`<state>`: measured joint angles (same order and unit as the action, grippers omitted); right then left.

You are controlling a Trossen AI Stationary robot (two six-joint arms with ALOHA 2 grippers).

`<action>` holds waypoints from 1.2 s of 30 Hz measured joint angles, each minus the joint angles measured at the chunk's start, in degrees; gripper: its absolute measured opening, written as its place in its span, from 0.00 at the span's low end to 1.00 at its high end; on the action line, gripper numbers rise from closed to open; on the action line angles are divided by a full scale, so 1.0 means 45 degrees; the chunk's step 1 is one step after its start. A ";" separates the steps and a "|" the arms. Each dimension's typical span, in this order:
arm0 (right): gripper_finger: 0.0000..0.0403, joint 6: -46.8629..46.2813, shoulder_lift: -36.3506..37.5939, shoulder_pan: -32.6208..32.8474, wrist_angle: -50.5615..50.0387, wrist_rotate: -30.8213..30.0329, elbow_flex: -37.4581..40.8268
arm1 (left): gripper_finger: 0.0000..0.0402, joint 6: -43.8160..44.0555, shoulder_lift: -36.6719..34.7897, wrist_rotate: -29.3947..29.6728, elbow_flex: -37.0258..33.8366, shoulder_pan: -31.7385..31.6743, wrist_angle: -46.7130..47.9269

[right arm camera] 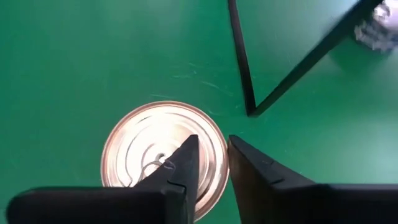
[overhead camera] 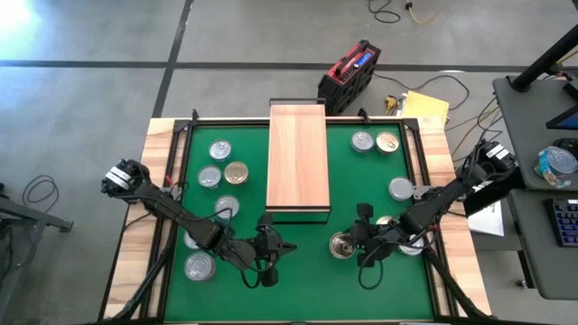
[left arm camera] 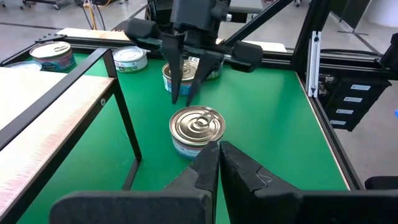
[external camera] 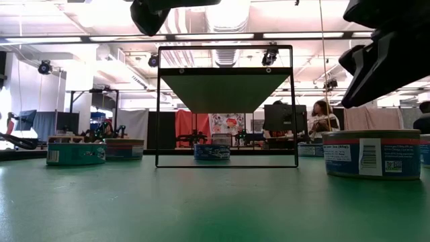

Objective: Stack canned seafood by type on shelf
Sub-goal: Put the bottom center dark blue tuna can on the shelf

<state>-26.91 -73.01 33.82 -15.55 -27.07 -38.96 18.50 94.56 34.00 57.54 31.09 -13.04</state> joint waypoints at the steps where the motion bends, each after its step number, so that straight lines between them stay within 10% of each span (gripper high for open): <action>1: 0.22 -0.0350 0.0000 0.0000 -0.0021 0.0017 0.0000 | 0.00 0.0000 0.0000 0.0000 0.0000 0.0000 0.0000; 18: 0.90 -0.2426 -0.0810 -0.0069 -0.0384 -0.0573 0.0005 | 0.00 -0.0078 0.0000 0.0000 -0.0010 0.0000 0.0031; 36: 0.94 -0.2102 -0.1464 -0.0136 -0.0318 0.0146 0.0002 | 0.00 0.0020 -0.0010 0.0010 -0.0010 0.0000 0.0019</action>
<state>-36.37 -79.60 33.21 -16.98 -26.42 -38.95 18.59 94.52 34.04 57.49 31.09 -12.95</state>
